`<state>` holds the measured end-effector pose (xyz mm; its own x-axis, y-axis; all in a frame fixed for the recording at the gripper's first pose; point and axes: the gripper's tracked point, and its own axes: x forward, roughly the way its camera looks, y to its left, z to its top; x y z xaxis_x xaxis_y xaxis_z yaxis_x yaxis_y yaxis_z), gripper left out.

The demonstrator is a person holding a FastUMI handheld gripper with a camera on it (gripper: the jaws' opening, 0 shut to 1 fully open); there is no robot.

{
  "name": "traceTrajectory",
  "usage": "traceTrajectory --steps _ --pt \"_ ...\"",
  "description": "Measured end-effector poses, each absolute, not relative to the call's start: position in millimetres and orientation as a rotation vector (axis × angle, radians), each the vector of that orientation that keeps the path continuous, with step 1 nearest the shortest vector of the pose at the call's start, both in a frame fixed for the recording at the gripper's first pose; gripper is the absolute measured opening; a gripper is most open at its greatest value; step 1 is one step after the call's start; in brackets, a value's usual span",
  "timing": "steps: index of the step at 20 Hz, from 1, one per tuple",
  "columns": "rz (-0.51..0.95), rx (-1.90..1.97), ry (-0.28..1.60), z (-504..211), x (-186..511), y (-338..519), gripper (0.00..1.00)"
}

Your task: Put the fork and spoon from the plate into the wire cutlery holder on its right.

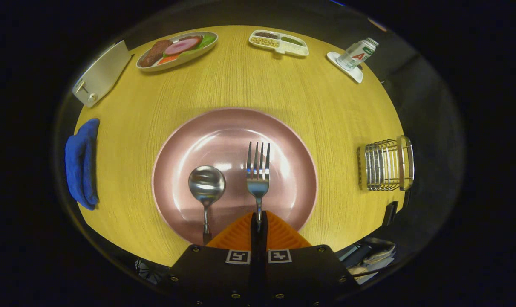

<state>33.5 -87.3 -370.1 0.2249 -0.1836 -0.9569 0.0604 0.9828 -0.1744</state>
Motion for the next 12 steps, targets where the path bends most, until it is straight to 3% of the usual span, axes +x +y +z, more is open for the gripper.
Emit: traceTrajectory --steps 12 --pt "-0.45 -0.073 1.313 -298.4 27.8 -222.1 0.01"
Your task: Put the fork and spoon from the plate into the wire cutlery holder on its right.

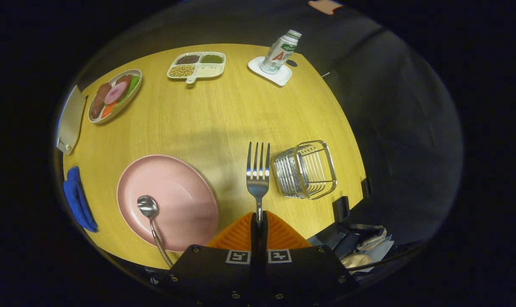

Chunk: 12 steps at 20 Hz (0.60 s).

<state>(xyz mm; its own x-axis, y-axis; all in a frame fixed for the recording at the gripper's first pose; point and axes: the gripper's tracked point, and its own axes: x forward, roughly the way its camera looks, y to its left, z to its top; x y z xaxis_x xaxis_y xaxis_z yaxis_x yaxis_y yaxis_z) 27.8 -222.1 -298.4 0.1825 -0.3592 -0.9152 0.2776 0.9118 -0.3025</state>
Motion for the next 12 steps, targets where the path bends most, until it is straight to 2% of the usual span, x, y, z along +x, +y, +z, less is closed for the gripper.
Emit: traceTrajectory --steps 6,12 --pt "-0.53 -0.055 1.336 -291.0 17.0 -278.8 0.0" --pt "-0.505 -0.051 1.411 -307.3 11.4 -304.7 0.01"
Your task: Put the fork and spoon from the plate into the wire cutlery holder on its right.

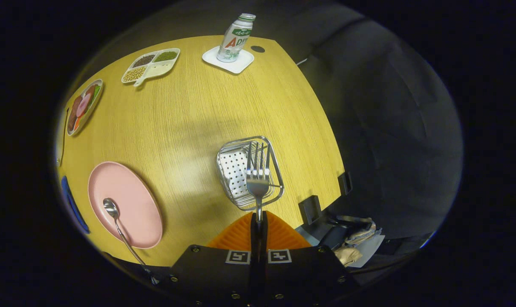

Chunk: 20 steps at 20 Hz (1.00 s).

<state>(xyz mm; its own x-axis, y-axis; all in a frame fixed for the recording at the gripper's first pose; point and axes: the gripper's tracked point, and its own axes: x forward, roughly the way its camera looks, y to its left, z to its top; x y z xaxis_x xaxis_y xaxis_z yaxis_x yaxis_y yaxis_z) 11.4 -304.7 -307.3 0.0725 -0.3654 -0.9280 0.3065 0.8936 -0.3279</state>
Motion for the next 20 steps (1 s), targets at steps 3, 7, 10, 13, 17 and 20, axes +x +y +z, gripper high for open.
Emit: traceTrajectory --steps 3,7,10,13,17,20 --pt "-0.46 -0.041 1.485 -315.5 7.8 -308.3 0.01" --pt "-0.433 -0.003 1.526 -323.3 14.9 -314.2 0.01" --pt "-0.42 -0.029 1.555 -322.0 16.1 -320.7 0.01" --pt "-0.408 -0.072 1.571 -320.3 18.5 -325.8 0.01" --pt "-0.407 -0.095 1.567 -318.3 19.8 -327.8 0.14" --pt "-0.39 -0.053 1.503 -308.6 32.5 -320.9 0.62"
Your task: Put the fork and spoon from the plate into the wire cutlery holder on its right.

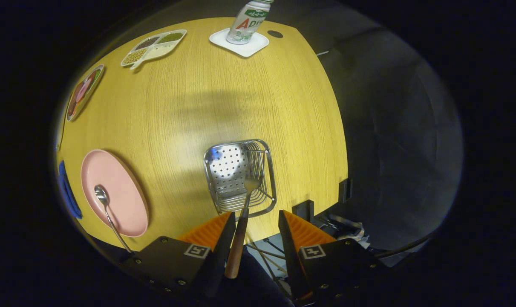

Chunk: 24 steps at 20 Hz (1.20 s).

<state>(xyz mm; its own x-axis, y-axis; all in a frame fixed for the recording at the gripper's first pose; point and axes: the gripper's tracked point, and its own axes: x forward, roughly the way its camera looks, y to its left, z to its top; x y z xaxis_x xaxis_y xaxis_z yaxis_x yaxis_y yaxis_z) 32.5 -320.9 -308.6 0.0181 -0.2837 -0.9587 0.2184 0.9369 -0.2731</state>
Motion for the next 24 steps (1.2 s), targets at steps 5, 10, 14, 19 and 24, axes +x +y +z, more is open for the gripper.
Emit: traceTrajectory --steps 5,10,14,19,24 --pt "-0.374 -0.054 1.428 -292.6 40.4 -305.7 0.71" --pt "-0.357 -0.09 1.383 -279.3 46.7 -281.9 0.71" --pt "-0.346 -0.105 1.308 -263.4 58.5 -252.4 0.71" --pt "-0.309 -0.148 1.257 -248.8 62.3 -195.5 0.71" --pt "-0.257 -0.227 1.259 -250.8 52.1 -138.8 0.71"
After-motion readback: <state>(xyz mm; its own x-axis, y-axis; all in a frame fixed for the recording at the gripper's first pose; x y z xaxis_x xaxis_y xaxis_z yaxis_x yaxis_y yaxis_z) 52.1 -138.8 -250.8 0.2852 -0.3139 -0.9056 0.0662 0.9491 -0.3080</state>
